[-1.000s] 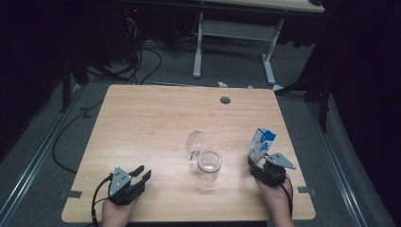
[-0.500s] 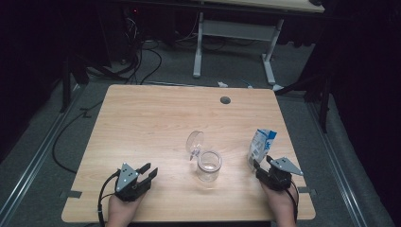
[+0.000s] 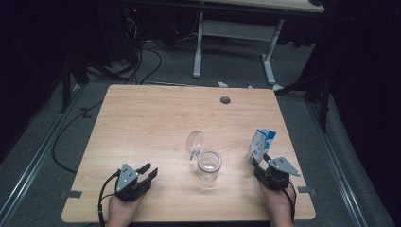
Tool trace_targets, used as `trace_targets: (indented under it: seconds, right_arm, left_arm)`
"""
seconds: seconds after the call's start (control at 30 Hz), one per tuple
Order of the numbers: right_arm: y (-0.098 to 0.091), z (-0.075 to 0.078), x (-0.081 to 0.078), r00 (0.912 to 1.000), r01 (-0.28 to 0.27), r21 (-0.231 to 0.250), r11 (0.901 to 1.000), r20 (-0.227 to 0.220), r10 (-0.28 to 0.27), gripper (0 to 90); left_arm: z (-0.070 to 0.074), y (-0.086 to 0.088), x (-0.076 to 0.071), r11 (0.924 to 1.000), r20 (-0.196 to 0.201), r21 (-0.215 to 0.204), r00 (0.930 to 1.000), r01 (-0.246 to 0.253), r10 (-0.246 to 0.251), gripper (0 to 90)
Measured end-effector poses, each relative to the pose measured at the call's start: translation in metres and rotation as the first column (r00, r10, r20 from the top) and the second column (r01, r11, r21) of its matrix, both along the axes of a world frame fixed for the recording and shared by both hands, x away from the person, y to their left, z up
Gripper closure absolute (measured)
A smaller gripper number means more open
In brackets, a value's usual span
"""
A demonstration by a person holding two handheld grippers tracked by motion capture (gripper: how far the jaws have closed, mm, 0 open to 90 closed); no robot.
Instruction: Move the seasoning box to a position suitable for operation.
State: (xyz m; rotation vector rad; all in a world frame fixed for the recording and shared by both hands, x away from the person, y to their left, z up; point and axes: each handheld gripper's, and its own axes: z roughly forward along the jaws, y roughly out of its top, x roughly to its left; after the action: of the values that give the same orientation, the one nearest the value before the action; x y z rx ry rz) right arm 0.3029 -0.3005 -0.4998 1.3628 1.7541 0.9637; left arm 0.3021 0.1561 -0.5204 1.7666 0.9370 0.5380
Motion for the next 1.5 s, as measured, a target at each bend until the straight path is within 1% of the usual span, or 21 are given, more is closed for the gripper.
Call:
trace_targets:
  seconds: [0.03,0.1,0.47,0.63,0.7,0.8,0.87,0.93,1.0,1.03,1.07,1.1,1.13,1.2,1.27,1.3,1.37,1.4,1.47,1.5]
  right_arm:
    - [-0.001,0.0,0.0,1.0,0.0,0.008,1.0,0.003,0.0,56.0]
    - [-0.004,0.001,0.0,1.0,-0.003,0.022,0.9997,0.0,0.003,58.3]
    - [-0.015,0.001,-0.006,1.0,0.007,0.02,0.9998,0.005,-0.008,75.7]
    - [-0.027,0.001,-0.008,0.9999,0.015,0.054,0.9984,0.0,-0.015,80.3]
    - [-0.032,0.001,-0.009,0.9999,0.016,0.066,0.9977,-0.001,-0.016,80.0]
    - [-0.035,0.003,-0.009,1.0,0.007,0.1,0.9949,0.004,-0.007,72.4]
    - [-0.036,0.005,-0.009,0.9999,0.002,0.109,0.994,0.009,-0.003,65.0]
    - [-0.036,0.007,-0.007,0.9999,-0.013,0.11,0.9938,0.009,0.012,63.8]
    - [-0.035,0.007,-0.005,0.9998,-0.02,0.103,0.9944,0.011,0.019,59.2]
    - [-0.035,0.008,-0.004,0.9997,-0.023,0.109,0.9938,0.005,0.023,57.7]
    - [-0.034,0.008,-0.002,0.9998,-0.019,0.116,0.9931,0.005,0.019,57.7]
    - [-0.034,0.008,0.0,0.9998,-0.019,0.118,0.9928,0.007,0.018,59.6]
    - [-0.034,0.008,0.001,0.9996,-0.029,0.126,0.9916,0.006,0.029,61.3]
    - [-0.033,0.008,0.005,0.9991,-0.043,0.134,0.9901,0.007,0.043,59.5]
    - [-0.033,0.008,0.008,0.9988,-0.05,0.128,0.9905,0.007,0.049,60.1]
    - [-0.032,0.008,0.008,0.999,-0.044,0.117,0.9921,0.014,0.042,61.7]
    - [-0.032,0.009,0.01,0.999,-0.042,0.115,0.9924,0.016,0.041,66.3]
    - [-0.032,0.009,0.01,0.9991,-0.041,0.115,0.9925,0.019,0.039,67.0]
    - [-0.033,0.009,0.011,0.9991,-0.037,0.125,0.9914,0.028,0.033,69.1]
    - [-0.034,0.01,0.012,0.9988,-0.043,0.128,0.9908,0.029,0.04,69.3]
  left_arm:
    - [0.0,0.001,0.0,1.0,-0.001,0.0,1.0,-0.002,0.002,63.5]
    - [0.0,0.002,0.0,1.0,-0.002,-0.002,1.0,-0.005,0.005,63.5]
    - [0.0,-0.002,0.005,1.0,-0.005,-0.005,1.0,0.006,-0.006,63.4]
    - [0.0,-0.003,0.007,1.0,-0.003,-0.005,1.0,0.006,-0.006,63.4]
    - [0.0,-0.003,0.007,1.0,-0.004,-0.003,1.0,0.005,-0.005,63.4]
    - [-0.001,-0.003,0.008,1.0,-0.007,-0.002,1.0,0.004,-0.004,63.2]
    - [-0.001,-0.002,0.007,1.0,-0.008,0.0,1.0,0.004,-0.004,63.0]
    - [-0.001,-0.001,0.007,1.0,-0.008,0.001,1.0,0.002,-0.002,62.9]
    - [-0.002,0.001,0.005,1.0,-0.009,0.003,1.0,-0.002,0.002,62.8]
    - [-0.002,0.002,0.004,1.0,-0.009,0.004,0.9999,-0.006,0.006,62.8]
    - [-0.002,0.004,0.003,0.9999,-0.009,0.004,0.9999,-0.01,0.01,62.7]
    - [-0.002,0.005,0.002,0.9999,-0.009,0.003,0.9998,-0.015,0.015,62.7]
    - [-0.002,0.007,0.001,0.9998,-0.008,0.004,0.9998,-0.02,0.02,62.7]
    - [-0.002,0.011,-0.001,0.9995,-0.008,0.0,0.9995,-0.032,0.032,62.7]
    - [-0.002,0.015,-0.003,0.9991,-0.008,-0.002,0.9991,-0.042,0.042,62.7]
    - [-0.002,0.016,-0.003,0.9989,-0.008,-0.001,0.9989,-0.046,0.046,62.7]
    - [-0.002,0.018,-0.005,0.9986,-0.008,-0.001,0.9986,-0.053,0.053,62.7]
    - [-0.002,0.019,-0.005,0.9983,-0.006,0.002,0.9983,-0.058,0.058,62.7]
    - [-0.002,0.02,-0.006,0.9982,-0.007,-0.001,0.9982,-0.06,0.06,62.6]
    - [-0.002,0.021,-0.007,0.9981,-0.007,-0.001,0.998,-0.062,0.062,62.7]
